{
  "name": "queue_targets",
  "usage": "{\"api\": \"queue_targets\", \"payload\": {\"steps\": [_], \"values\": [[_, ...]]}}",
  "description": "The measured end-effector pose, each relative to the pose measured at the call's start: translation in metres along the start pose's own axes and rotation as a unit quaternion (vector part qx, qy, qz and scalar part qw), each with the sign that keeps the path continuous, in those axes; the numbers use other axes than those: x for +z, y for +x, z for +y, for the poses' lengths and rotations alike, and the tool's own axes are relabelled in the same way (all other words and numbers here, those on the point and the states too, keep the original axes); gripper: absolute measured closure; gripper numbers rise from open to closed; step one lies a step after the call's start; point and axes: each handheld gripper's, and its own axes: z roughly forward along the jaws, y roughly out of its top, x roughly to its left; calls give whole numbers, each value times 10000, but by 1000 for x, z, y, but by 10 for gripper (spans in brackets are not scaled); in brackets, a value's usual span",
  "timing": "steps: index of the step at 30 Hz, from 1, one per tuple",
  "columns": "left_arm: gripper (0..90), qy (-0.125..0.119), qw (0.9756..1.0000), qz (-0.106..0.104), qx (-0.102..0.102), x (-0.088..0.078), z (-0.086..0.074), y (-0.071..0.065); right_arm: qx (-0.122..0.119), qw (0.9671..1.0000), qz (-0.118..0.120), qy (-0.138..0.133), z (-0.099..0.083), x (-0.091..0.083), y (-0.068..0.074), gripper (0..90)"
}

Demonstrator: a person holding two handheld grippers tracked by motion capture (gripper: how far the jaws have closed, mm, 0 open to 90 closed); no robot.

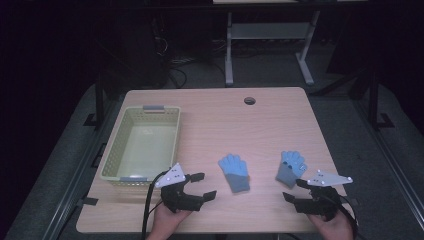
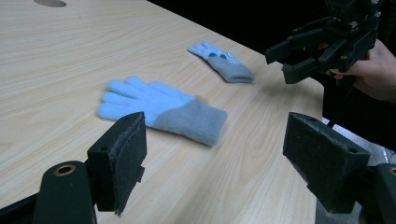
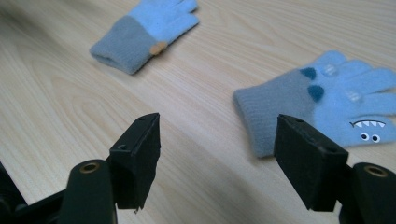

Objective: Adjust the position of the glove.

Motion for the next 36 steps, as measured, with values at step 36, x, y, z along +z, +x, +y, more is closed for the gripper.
{"api": "queue_targets", "payload": {"steps": [36], "values": [[211, 0, 9998, 84, 169, -6, 2, -3, -51, 9997, 102, 234, 53, -6, -8, 240]]}}
